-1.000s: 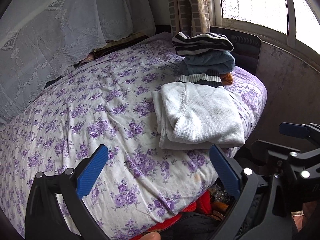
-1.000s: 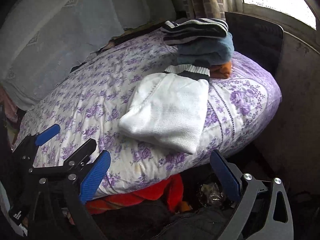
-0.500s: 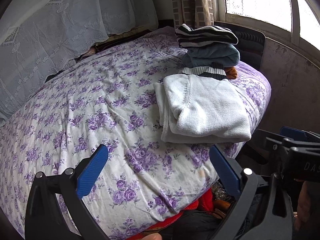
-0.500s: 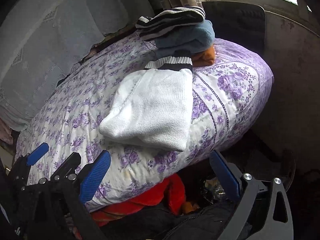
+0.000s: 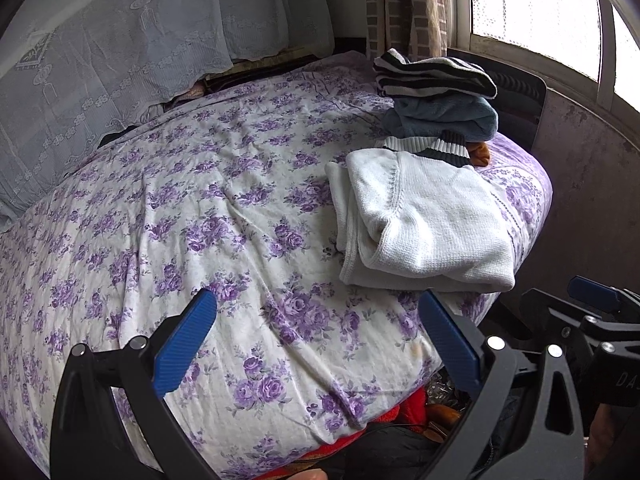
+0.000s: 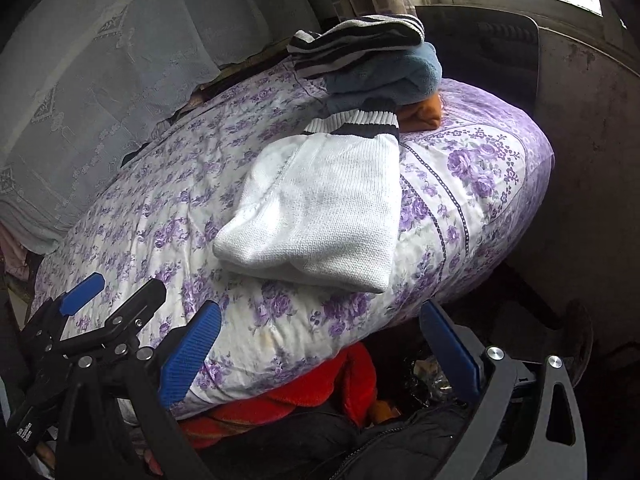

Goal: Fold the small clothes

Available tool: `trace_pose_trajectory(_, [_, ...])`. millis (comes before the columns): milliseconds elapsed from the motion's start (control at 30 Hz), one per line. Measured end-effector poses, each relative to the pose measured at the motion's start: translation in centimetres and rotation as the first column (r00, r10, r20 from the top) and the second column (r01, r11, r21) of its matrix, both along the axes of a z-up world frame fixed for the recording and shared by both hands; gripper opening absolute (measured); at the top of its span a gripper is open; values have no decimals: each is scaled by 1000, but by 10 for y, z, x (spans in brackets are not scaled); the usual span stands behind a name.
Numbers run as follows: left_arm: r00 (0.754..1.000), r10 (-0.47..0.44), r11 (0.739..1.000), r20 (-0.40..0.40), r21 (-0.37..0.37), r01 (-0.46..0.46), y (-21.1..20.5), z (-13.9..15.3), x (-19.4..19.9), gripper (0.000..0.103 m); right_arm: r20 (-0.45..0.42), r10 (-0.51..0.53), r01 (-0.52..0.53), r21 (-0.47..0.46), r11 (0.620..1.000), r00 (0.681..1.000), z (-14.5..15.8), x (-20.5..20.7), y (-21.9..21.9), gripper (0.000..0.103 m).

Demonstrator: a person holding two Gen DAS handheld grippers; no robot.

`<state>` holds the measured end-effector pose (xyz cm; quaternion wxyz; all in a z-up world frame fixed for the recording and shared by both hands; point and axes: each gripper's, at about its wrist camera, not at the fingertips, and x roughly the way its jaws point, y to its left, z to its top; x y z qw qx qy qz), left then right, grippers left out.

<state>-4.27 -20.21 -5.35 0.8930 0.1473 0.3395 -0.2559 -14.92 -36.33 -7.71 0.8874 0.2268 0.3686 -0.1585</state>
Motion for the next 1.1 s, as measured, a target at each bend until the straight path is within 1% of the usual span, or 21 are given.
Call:
trace_pose_trajectory(267, [1000,-10,1000,-1,14,10,-5,-3,-2,99,11,18,-18,-35,999,1000,2,0,6,100])
trace_pose_trajectory(467, [1000,-10,1000,-17,8,10,-4,-4,0,99,29,41,-39,-72,997,999,7,-2,13,100])
trace_pose_trajectory(800, [1000,12,1000,-21,0,-12,2,-3,6,99,12,47,-47,-61,997,999,4,0,15,100])
trace_pose_trajectory(1100, [1000,-2,1000,-21,3,2,0,-3,4,99,14,45,-44,-68,997,999,5,-1,18,100])
